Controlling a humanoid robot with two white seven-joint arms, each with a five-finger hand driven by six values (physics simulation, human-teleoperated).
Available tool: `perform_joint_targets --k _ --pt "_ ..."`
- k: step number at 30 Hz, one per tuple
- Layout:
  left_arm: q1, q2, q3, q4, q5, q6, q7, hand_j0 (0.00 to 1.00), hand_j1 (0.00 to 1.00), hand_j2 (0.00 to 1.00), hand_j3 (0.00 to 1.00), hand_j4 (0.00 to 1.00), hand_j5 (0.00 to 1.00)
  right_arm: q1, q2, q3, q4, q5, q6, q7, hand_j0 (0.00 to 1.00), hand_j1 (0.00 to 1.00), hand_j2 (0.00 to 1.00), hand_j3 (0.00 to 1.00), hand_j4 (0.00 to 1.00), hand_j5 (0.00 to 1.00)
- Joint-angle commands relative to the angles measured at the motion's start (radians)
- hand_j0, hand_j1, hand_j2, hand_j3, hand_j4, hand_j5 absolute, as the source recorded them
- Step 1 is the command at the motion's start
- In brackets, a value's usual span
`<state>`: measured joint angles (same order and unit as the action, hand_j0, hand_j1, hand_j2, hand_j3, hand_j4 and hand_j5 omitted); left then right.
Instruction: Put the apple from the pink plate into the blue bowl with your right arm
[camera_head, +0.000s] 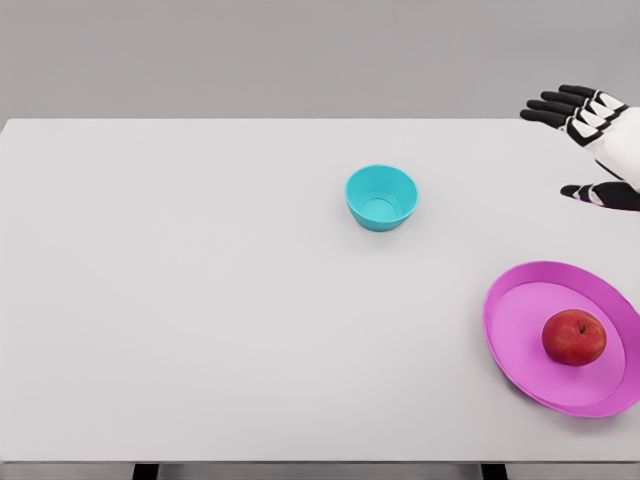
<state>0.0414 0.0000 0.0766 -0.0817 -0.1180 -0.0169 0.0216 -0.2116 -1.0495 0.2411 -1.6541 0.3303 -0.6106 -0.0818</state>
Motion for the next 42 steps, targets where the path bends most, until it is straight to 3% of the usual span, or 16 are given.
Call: perform_joint_targets --k 1,5,7,9,13,16,20,26,30,42 --pt "0.000 0.000 0.000 0.000 0.000 0.000 0.000 1.00 1.00 1.00 1.00 1.00 1.00 -0.005 -0.004 0.000 -0.001 -0.007 0.000 -0.001 1.00 1.00 1.00 1.00 1.00 1.00" --pt "0.000 0.000 0.000 0.000 0.000 0.000 0.000 1.00 1.00 1.00 1.00 1.00 1.00 -0.006 -0.041 -0.005 -0.001 -0.011 0.000 -0.004 1.00 1.00 1.00 1.00 1.00 1.00" --pt "0.000 0.000 0.000 0.000 0.000 0.000 0.000 1.00 1.00 1.00 1.00 1.00 1.00 0.017 -0.118 -0.003 -0.027 -0.011 0.000 0.005 1.00 1.00 1.00 1.00 1.00 1.00" --pt "0.000 0.000 0.000 0.000 0.000 -0.001 0.000 1.00 1.00 1.00 1.00 1.00 1.00 0.031 -0.147 -0.013 -0.052 -0.023 0.000 0.200 1.00 1.00 1.00 1.00 1.00 1.00" --pt "0.000 0.000 0.000 0.000 0.000 0.000 0.000 1.00 1.00 1.00 1.00 1.00 1.00 0.032 -0.156 -0.060 -0.053 -0.194 0.000 0.608 1.00 1.00 1.00 1.00 1.00 1.00" --pt "0.000 0.000 0.000 0.000 0.000 0.000 0.000 1.00 1.00 1.00 1.00 1.00 1.00 0.035 -0.161 -0.060 -0.052 -0.200 0.000 0.691 1.00 1.00 1.00 1.00 1.00 1.00" --pt "0.000 0.000 0.000 0.000 0.000 0.000 0.000 1.00 1.00 1.00 1.00 1.00 1.00 0.057 -0.207 -0.059 -0.053 -0.201 0.000 0.693 1.00 1.00 1.00 1.00 1.00 1.00" --pt "0.000 0.000 0.000 0.000 0.000 0.000 0.000 1.00 1.00 1.00 1.00 1.00 1.00 0.132 -0.227 -0.060 -0.089 -0.201 0.000 0.693 1.00 1.00 1.00 1.00 1.00 1.00" --pt "0.000 0.000 0.000 0.000 0.000 -0.001 0.000 1.00 1.00 1.00 1.00 1.00 1.00 0.143 -0.244 -0.060 -0.090 -0.200 0.000 0.693 1.00 1.00 1.00 1.00 1.00 1.00" --pt "0.000 0.000 0.000 0.000 0.000 0.000 0.000 1.00 1.00 1.00 1.00 1.00 1.00 0.235 -0.238 -0.057 -0.098 -0.198 0.000 0.693 1.00 1.00 1.00 1.00 1.00 1.00"
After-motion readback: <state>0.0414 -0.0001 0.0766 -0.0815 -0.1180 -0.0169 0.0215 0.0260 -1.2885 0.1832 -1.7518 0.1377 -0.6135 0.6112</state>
